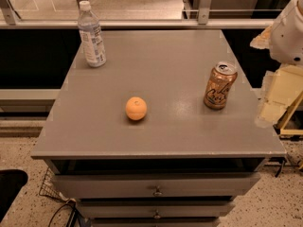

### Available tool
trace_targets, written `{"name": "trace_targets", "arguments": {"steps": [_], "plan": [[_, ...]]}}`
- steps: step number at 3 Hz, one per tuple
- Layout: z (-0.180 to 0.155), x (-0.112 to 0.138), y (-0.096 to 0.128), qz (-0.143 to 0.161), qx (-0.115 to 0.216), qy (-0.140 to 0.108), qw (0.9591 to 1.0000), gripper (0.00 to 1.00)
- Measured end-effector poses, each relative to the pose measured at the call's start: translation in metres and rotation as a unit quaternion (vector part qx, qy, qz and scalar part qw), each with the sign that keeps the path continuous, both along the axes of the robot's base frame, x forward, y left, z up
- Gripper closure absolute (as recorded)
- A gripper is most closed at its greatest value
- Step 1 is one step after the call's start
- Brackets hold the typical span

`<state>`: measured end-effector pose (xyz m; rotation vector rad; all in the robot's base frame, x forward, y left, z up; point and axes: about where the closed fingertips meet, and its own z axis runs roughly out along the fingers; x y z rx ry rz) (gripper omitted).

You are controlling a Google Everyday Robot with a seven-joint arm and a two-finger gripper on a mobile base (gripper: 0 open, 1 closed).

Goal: Move orange can near blue plastic bottle

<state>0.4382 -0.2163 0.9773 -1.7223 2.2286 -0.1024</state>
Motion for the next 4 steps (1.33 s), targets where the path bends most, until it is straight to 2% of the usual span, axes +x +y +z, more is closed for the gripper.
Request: {"name": "trace_targets", "arguments": {"steps": [1,2,3,4], "plan": [[0.000,0.000,0.000,0.000,0.000,0.000,1.0000,0.00],[-0.004,0.005,-0.003,-0.014,0.039,-0.008,0.9991,0.00],[-0.038,0.025,-0.027,-0.069,0.165,-0.032,0.9833,0.00],[-0.054,0.045,-0.041,-0.101,0.256,-0.064,0.9592,0.00]]}}
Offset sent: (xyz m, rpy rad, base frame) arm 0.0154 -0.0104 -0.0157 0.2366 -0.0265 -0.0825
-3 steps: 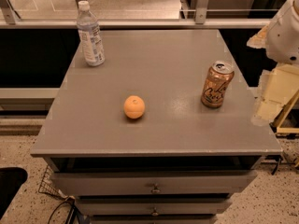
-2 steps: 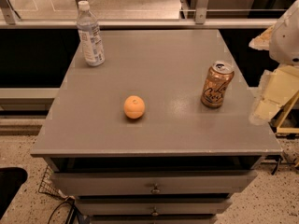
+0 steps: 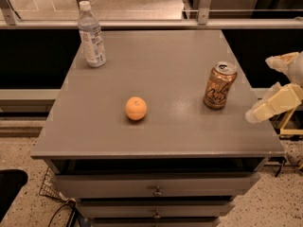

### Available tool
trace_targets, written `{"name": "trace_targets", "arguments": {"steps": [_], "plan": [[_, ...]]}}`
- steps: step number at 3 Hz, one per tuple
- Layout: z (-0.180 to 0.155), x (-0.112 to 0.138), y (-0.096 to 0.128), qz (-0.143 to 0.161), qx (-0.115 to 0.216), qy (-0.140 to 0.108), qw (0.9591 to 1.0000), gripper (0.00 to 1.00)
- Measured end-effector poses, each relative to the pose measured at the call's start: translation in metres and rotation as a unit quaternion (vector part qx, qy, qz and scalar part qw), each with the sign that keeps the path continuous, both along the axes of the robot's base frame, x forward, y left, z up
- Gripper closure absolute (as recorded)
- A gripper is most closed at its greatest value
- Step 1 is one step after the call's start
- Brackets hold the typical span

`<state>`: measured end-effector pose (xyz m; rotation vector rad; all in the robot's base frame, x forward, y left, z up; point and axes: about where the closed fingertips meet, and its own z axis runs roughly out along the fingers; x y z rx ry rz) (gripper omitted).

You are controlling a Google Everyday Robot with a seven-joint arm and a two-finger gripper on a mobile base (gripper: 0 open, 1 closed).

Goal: Move orange can near blue plastic bottle

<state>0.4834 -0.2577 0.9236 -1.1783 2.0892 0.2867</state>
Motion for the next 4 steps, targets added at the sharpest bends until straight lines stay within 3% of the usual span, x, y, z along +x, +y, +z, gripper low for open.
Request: {"name": "trace_targets", "arguments": {"steps": [1,2,4], "plan": [[-0.007,0.022,-0.007,-0.022,0.091,-0.044,0.9946,0.00],[-0.015,0.038,-0.002,-0.029,0.168,-0.084,0.9817,0.00],[-0.031,0.051,0.027,-0.020,0.262,-0.132,0.9558,0.00]]}}
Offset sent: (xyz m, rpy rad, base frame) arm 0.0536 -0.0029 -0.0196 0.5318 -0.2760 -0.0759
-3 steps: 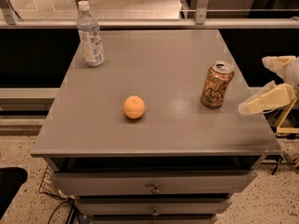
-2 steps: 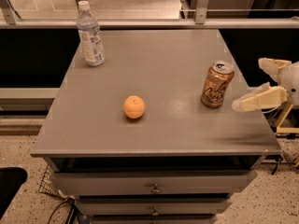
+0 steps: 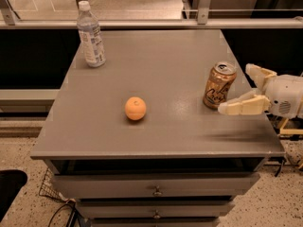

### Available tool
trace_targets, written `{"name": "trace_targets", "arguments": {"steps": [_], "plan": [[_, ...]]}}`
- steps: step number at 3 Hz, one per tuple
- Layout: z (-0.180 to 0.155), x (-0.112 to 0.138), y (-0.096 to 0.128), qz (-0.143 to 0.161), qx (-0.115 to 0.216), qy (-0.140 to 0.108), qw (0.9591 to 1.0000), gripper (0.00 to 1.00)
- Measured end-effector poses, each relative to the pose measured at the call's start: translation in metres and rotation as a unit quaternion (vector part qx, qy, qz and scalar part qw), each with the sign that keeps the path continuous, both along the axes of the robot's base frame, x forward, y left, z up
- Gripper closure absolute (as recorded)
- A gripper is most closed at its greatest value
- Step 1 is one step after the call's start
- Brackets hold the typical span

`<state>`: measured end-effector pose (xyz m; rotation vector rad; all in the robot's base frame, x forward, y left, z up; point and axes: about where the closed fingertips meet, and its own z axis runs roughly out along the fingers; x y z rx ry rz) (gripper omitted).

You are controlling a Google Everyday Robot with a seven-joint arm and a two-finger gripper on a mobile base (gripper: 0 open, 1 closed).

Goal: Move orange can near blue plastic bottle

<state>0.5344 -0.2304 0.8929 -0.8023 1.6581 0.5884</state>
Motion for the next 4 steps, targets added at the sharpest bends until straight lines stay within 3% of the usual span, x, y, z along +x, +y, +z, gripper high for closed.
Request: {"name": "trace_targets", "arguments": {"steps": [1,3,4], "plan": [[-0.001,0.004,0.011,-0.005,0.025,-0.034,0.9991,0.00],[0.007,0.016,0.026,-0.008,0.033,-0.079,0.9963,0.43],[0.007,0.016,0.029,-0.005,0.033,-0.078,0.9964,0.65]]}}
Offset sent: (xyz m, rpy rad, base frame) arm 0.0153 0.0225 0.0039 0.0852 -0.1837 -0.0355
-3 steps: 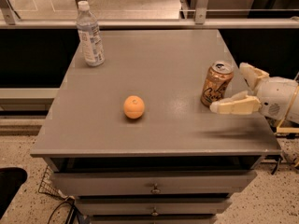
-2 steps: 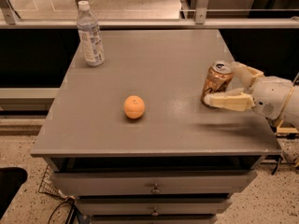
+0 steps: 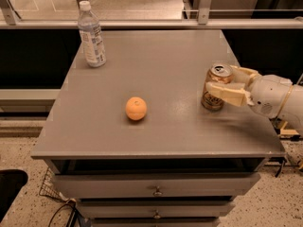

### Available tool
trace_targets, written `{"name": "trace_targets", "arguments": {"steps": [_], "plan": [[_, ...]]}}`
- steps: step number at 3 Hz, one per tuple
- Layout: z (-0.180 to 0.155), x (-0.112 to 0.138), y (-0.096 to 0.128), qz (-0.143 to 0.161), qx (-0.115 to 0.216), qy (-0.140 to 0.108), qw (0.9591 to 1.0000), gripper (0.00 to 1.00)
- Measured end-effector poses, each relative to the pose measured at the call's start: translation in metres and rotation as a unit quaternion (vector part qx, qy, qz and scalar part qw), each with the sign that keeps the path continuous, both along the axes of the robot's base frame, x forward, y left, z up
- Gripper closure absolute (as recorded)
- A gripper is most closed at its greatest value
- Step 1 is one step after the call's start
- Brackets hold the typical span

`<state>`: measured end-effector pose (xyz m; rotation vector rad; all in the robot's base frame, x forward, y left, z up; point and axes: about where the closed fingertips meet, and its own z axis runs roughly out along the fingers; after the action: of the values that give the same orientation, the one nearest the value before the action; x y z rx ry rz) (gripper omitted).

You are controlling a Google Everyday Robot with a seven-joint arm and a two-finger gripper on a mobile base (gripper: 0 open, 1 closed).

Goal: Move orange can near blue plastic bottle

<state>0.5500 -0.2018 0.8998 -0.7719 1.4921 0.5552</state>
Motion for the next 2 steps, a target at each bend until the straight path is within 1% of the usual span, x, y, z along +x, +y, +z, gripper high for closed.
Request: {"name": "trace_targets", "arguments": {"steps": [1,2], "plan": [[0.0006,0.0003,0.0025,0.002,0.000,0.000,1.0000,0.88],[0.0011,0.0006,0.0048,0.004,0.000,-0.001,1.0000,1.00]]}}
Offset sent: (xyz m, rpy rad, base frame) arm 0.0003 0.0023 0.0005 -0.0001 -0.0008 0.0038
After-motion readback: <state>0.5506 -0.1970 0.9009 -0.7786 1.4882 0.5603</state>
